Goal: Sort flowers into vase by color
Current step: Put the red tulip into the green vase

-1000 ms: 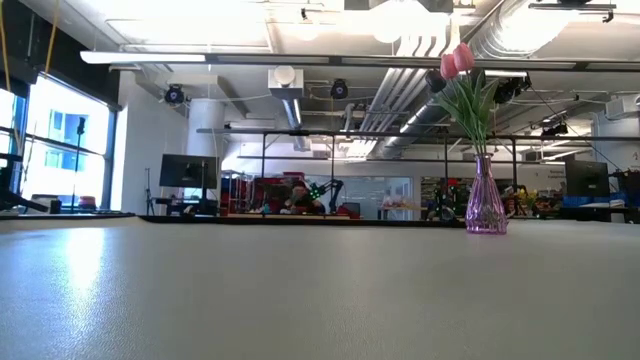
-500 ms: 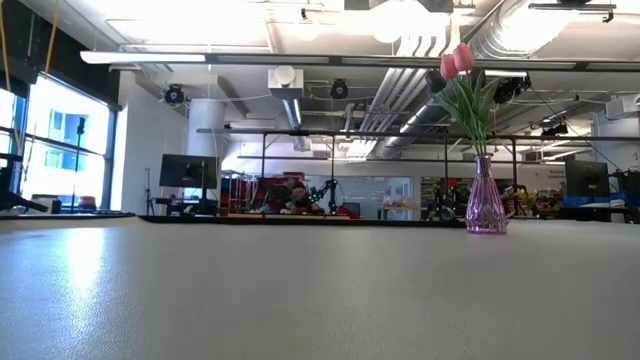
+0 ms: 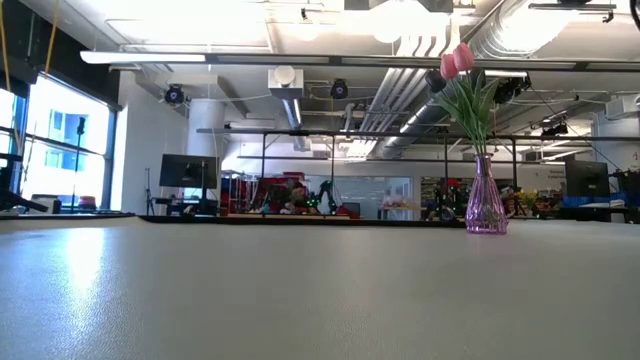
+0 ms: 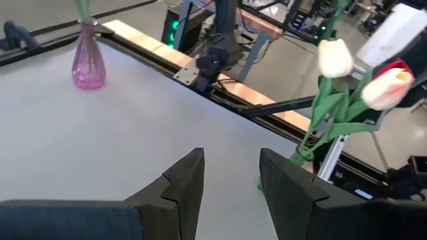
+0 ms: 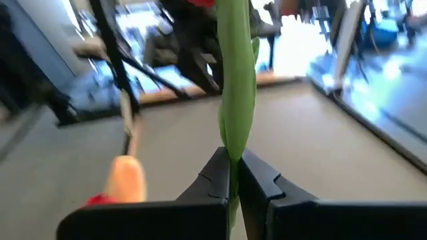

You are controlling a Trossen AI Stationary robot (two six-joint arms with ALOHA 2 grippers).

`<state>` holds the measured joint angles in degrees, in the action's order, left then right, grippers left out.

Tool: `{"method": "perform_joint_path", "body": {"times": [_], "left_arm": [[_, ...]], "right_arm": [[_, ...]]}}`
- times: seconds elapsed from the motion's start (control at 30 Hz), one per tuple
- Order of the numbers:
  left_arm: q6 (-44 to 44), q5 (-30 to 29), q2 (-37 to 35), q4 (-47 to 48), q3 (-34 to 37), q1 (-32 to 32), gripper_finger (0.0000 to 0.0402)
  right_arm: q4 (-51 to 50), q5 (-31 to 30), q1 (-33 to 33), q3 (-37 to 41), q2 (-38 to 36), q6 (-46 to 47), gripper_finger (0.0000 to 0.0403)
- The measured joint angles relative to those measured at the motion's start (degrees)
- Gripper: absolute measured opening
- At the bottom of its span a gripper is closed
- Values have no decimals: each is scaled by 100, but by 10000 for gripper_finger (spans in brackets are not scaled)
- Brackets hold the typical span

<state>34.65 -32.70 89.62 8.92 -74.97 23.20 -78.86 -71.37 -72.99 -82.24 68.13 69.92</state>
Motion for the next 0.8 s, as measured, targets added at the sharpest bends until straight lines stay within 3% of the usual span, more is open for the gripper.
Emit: {"method": "perform_joint_path", "body": {"times": [0.13, 0.3, 0.53, 0.8], "left_arm": [[294, -58, 0, 5, 97, 0, 133], [426, -87, 0, 27, 110, 0, 133], [426, -106, 0, 27, 110, -49, 133], [424, -106, 0, 29, 110, -109, 133]], "right_arm": [[-5, -1002, -743, 525, -15, 747, 0], [438, -1399, -1110, 1186, -13, 1250, 0], [1746, -1863, -1357, 1920, 25, 844, 0], [2849, -1865, -1318, 2245, 36, 126, 0]]}}
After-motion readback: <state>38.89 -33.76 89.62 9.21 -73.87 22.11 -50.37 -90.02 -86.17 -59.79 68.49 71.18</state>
